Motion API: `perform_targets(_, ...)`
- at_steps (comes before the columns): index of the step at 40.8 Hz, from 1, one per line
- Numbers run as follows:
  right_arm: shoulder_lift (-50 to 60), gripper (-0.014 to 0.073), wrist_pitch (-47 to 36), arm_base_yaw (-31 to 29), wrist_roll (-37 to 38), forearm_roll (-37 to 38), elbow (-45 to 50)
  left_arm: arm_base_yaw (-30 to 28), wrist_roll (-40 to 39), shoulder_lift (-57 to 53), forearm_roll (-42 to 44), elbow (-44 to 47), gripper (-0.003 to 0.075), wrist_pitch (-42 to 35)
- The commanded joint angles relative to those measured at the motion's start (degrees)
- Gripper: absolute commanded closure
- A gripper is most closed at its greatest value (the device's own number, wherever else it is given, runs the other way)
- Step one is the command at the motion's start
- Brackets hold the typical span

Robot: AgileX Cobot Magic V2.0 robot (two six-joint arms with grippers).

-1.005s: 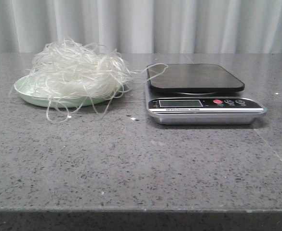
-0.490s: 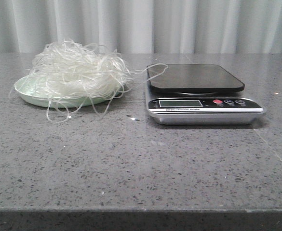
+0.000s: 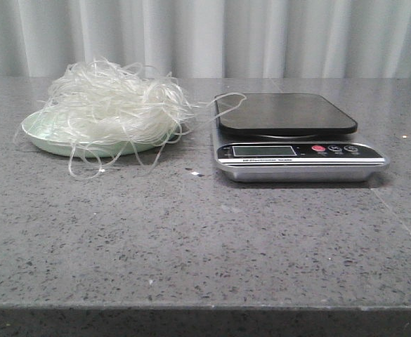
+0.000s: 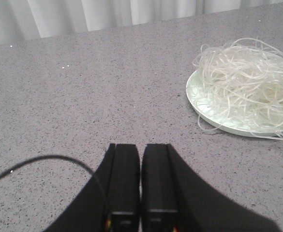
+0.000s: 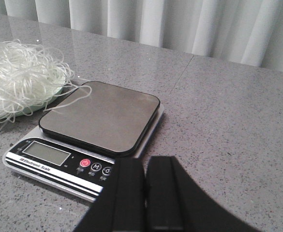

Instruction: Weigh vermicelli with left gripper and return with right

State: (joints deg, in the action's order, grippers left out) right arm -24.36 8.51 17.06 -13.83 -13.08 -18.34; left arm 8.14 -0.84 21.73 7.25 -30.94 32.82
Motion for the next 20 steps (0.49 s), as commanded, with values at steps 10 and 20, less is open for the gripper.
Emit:
perform_targets(10, -0.11, 0.0443, -4.37, -0.19, -0.05, -0.28, -1.53, 0.48, -0.7, 0.41, -0.24, -1.46, 0.0583, -4.41)
perform_targets(20, -0.11, 0.0443, -4.37, -0.19, -0.05, -0.28, -1.53, 0.48, -0.7, 0.41, -0.35, -1.37, 0.0583, -6.44)
